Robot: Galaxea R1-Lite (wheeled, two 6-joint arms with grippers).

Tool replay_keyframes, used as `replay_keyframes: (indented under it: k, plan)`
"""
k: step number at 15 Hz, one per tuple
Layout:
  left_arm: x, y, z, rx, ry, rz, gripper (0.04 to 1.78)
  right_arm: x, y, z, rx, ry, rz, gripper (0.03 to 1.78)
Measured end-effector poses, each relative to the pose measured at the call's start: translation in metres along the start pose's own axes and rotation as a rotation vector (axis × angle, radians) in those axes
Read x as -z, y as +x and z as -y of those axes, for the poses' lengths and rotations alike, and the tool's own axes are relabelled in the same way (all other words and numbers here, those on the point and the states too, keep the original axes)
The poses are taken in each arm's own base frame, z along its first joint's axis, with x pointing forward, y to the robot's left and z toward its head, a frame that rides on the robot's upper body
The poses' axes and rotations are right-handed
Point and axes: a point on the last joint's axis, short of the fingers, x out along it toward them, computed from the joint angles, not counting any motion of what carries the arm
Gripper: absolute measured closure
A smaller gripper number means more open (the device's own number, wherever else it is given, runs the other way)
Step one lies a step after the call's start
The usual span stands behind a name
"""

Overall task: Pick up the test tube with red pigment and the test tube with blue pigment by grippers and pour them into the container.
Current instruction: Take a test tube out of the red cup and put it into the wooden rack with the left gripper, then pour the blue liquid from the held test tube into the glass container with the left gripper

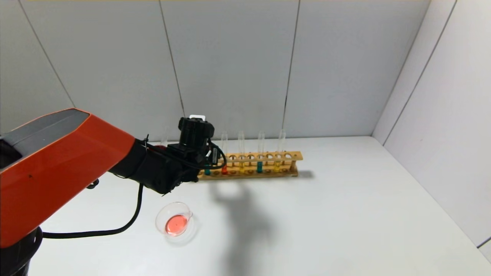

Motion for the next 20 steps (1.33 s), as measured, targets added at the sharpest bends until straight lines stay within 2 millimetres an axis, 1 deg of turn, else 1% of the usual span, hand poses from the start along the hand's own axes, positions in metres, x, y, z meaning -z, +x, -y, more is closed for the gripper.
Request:
replay_keyframes:
  k: [2,4,6,7,8,15,17,20]
  plan:
    - [0.001,0.002,0.0,-0.001,0.0,-0.001,0.66,0.0,0.0,0.0,0.0,0.0,0.0,0.06]
    - [0.003,0.003,0.001,0.001,0.001,-0.004,1.08,0.0,0.0,0.0,0.0,0.0,0.0,0.06]
    - [0.003,0.005,0.002,0.001,0.002,-0.006,1.38,0.0,0.0,0.0,0.0,0.0,0.0,0.06]
    - [0.004,0.006,0.002,0.003,-0.001,-0.005,1.48,0.0,0.0,0.0,0.0,0.0,0.0,0.06]
    - [0.005,0.007,0.004,0.005,0.0,-0.006,1.52,0.0,0.0,0.0,0.0,0.0,0.0,0.06]
    - [0.005,0.012,0.005,0.006,-0.015,0.041,1.52,0.0,0.0,0.0,0.0,0.0,0.0,0.06]
    - [0.003,0.011,0.005,-0.001,-0.013,0.046,1.52,0.0,0.0,0.0,0.0,0.0,0.0,0.06]
    - [-0.005,0.006,0.003,0.0,-0.022,0.068,1.52,0.0,0.0,0.0,0.0,0.0,0.0,0.06]
